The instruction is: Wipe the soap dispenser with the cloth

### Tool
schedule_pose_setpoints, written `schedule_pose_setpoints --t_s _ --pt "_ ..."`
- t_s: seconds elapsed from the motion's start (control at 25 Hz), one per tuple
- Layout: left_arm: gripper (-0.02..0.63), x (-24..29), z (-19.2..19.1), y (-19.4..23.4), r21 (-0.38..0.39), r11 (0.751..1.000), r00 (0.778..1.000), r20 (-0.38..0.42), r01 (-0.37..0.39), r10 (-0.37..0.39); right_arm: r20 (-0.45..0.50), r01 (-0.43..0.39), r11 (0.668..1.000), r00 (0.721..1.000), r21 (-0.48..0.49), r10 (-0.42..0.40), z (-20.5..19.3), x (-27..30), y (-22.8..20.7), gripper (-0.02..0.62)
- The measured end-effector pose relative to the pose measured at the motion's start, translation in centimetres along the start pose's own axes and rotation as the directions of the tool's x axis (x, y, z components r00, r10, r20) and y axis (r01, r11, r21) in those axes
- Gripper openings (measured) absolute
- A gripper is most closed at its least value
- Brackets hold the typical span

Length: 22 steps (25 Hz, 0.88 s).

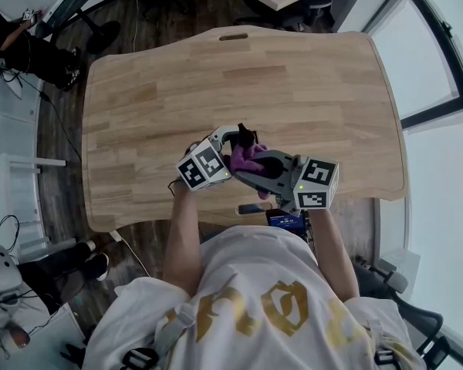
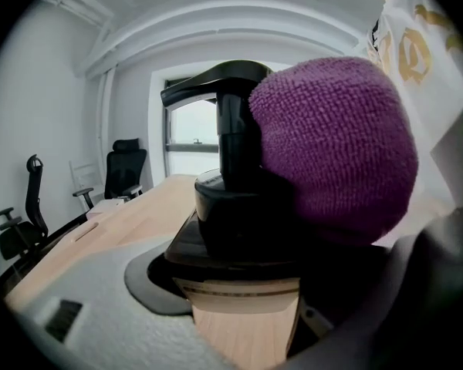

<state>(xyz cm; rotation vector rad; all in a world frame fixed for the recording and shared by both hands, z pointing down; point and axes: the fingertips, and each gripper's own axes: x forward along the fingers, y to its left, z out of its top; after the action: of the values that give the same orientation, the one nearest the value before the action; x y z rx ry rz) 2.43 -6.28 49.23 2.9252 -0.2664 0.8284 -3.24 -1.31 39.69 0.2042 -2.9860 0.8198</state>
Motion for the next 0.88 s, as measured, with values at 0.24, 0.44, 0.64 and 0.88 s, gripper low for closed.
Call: schedule_pose_setpoints --t_s 0.24,0.44,0.64,0.88 --pt "0.362 -0.7 0.5 0.1 -0.016 1.000 1.000 0.026 -0.002 0.002 0.035 -0.001 1.000 0.999 -0.013 0.001 1.1 -1.2 -0.4 0.054" --pt "0.360 -1.4 1.2 0.2 -0.015 1.000 0.998 0.058 -0.009 0.010 0.070 -0.006 1.000 0.998 -0.025 0.008 1.7 -1.6 -0.2 0.054" --pt "0.360 -1.7 1.0 0.3 -0.035 0.999 0.997 0.075 -0.001 0.003 0.078 0.016 0.999 0.997 -0.028 -0.014 1.8 -2.3 -0.7 0.054" --pt "0.360 -2.4 1.3 -0.1 -0.038 0.999 0.996 0.086 0.015 -0.011 0.156 0.036 0.999 0.987 0.009 -0.037 2.8 -3.6 -1.3 0.054"
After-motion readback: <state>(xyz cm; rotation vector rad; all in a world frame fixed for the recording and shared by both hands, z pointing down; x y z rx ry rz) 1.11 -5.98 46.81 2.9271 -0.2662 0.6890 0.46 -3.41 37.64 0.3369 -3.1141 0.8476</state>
